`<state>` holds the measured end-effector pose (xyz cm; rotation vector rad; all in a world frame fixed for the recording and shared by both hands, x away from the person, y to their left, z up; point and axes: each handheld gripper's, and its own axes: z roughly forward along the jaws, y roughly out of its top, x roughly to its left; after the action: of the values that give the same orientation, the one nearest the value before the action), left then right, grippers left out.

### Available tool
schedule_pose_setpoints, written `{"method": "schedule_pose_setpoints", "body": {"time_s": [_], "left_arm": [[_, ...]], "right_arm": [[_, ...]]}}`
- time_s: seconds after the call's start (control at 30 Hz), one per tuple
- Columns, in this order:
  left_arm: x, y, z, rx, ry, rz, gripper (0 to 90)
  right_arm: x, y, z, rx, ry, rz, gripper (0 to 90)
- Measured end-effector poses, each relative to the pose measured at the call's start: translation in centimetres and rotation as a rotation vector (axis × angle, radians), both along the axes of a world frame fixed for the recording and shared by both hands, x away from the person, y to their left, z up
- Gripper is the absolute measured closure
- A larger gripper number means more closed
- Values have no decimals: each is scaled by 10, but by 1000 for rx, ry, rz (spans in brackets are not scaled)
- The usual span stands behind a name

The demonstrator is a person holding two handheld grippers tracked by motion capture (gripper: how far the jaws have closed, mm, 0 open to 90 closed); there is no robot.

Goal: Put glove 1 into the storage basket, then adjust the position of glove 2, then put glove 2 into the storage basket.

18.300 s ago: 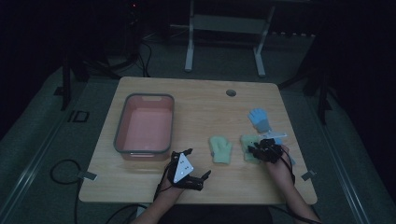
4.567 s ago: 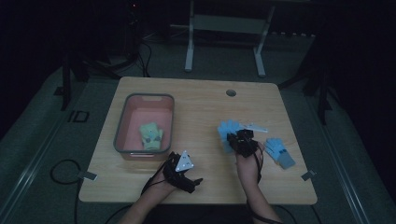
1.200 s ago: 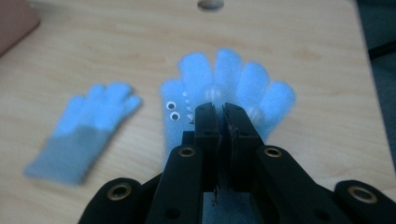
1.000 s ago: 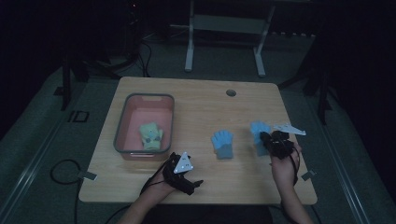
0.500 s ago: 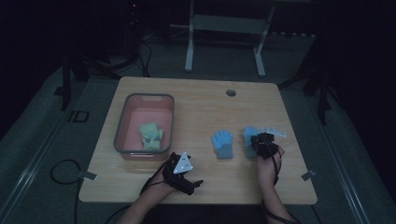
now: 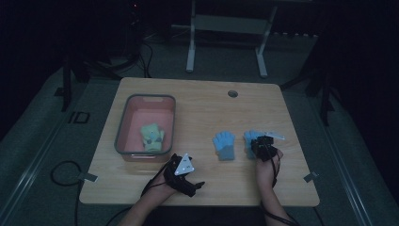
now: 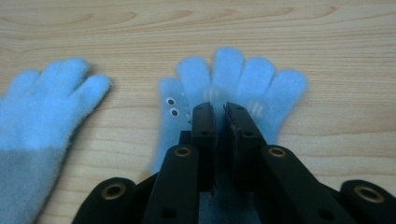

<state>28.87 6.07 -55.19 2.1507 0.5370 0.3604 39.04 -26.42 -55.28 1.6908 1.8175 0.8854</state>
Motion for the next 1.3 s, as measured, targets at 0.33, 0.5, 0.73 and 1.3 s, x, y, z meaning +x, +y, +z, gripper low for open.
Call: {"method": "schedule_pose_setpoints", "body": {"time_s": [0.33,0.5,0.73,1.3], "left_arm": [[0,0,0,2,3,-1,13],[0,0,0,5,5,4,13],[1,-1,-1,5,6,8,13],[1,-1,-2,13,6,3,13]], "right_arm": [[3,-10,14,-7,30,85,616],[4,-22,24,-25,51,170,526],[0,-38,34,-26,53,328,541],[-7,-56,45,-10,27,498,570]]}}
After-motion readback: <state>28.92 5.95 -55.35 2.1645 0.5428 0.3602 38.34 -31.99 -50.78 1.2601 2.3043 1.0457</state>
